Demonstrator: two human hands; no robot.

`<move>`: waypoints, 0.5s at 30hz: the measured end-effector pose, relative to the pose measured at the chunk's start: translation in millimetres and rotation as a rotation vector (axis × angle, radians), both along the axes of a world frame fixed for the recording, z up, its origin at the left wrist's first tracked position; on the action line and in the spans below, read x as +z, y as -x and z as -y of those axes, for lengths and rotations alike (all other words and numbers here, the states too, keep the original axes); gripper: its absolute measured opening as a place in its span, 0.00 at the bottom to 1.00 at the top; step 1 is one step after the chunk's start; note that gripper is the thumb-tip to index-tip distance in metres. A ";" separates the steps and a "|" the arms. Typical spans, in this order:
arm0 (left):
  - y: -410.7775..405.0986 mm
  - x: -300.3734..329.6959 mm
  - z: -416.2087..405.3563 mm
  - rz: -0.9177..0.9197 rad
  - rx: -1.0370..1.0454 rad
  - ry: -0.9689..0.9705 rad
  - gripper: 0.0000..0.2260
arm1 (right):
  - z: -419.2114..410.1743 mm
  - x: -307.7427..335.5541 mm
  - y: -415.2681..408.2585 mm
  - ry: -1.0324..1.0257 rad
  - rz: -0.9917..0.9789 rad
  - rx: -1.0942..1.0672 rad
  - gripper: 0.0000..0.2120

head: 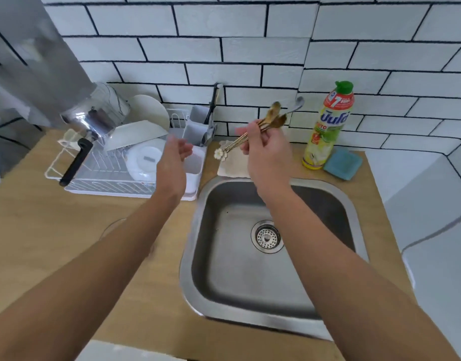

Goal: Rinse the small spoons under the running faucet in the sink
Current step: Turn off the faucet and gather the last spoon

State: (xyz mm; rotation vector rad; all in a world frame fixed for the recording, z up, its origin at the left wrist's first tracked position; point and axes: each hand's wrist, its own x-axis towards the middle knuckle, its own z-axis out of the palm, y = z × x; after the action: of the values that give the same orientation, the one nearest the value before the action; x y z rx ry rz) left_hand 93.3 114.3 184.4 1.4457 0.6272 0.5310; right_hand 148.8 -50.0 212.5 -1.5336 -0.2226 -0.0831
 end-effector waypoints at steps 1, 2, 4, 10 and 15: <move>-5.4 1.5 -9.6 -0.012 0.010 -0.003 0.20 | -17.1 -1.5 -5.0 0.024 0.004 0.021 0.11; -10.5 2.1 -17.9 -0.034 0.020 -0.010 0.21 | -32.9 -5.6 -10.0 0.049 0.004 0.047 0.10; -17.8 0.9 -30.4 -0.075 0.039 -0.026 0.21 | -59.3 -18.2 -18.3 0.115 -0.013 0.098 0.11; -33.5 -14.8 -51.0 -0.150 0.023 -0.148 0.24 | -105.2 -70.8 -38.1 0.238 -0.115 0.196 0.10; -39.5 -34.3 -59.0 -0.237 -0.044 -0.251 0.24 | -115.1 -101.4 -44.0 0.371 -0.168 0.243 0.14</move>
State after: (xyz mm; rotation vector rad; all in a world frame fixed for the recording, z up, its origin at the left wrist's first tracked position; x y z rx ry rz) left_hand 132.8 173.3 150.1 1.7728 0.7325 0.4173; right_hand 192.9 65.1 111.1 -1.8586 -0.3004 0.2928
